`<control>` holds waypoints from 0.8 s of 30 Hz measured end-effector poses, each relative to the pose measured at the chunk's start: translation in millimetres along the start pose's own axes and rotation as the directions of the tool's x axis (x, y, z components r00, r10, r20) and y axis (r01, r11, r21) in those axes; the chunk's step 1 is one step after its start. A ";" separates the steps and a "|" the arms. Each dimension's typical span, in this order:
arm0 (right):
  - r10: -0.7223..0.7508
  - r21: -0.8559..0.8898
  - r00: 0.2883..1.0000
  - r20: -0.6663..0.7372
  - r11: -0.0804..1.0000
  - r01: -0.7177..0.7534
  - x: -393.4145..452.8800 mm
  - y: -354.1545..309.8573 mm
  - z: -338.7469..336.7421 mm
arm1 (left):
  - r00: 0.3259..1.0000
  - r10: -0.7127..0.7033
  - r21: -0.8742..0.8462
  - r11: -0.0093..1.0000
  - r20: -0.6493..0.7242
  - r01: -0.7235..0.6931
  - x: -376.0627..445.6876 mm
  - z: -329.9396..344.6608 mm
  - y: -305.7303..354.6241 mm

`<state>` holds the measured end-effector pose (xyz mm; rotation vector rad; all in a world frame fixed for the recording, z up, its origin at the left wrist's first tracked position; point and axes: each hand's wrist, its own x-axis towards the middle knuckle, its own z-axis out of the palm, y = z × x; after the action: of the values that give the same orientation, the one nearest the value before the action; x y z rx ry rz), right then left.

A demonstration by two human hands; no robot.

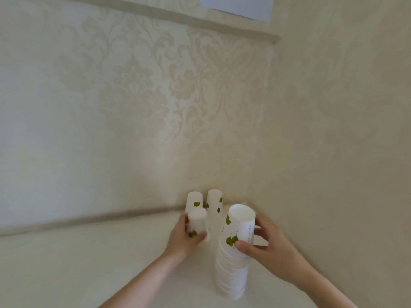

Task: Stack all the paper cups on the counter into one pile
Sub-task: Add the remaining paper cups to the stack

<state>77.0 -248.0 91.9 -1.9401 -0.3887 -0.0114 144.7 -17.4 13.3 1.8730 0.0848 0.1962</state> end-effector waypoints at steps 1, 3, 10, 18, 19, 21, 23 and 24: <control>0.003 0.019 0.999 0.037 1.000 -0.004 -2.4 1.1 -2.6 | 0.998 0.008 -0.093 0.996 -0.065 -0.014 1.4 -9.3 16.5; 0.001 0.062 0.996 0.092 0.998 -0.007 -5.2 5.5 -11.1 | 0.993 0.073 -0.320 0.942 -0.095 -0.100 -0.4 -29.9 61.4; 0.247 0.465 0.959 -0.137 0.871 -0.158 10.5 24.0 -24.4 | 0.869 0.375 -0.338 0.903 0.322 -0.264 -44.6 -21.7 157.5; 0.313 0.445 0.937 -0.156 0.869 -0.217 12.6 35.4 -25.6 | 0.865 0.233 -0.090 0.972 0.444 -0.215 -55.0 4.5 102.9; 0.319 0.444 0.934 -0.161 0.868 -0.220 13.4 36.9 -24.9 | 0.864 0.215 -0.088 0.977 0.454 -0.197 -55.6 5.5 95.9; 0.334 0.449 0.928 -0.162 0.863 -0.233 17.5 42.1 -23.7 | 0.836 0.205 -0.122 0.979 0.509 -0.166 -52.8 3.6 85.1; 0.349 0.458 0.923 -0.161 0.855 -0.244 24.1 48.8 -23.7 | 0.846 0.214 -0.193 0.972 0.489 -0.134 -39.5 -3.8 79.1; 0.360 0.461 0.918 -0.167 0.851 -0.250 28.3 52.5 -24.4 | 0.895 0.199 -0.227 0.967 0.400 -0.114 -26.9 -7.7 76.1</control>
<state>122.4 -280.5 59.7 -1.5130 0.0922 0.0384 113.8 -37.8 85.5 1.6838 -0.3731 -0.0910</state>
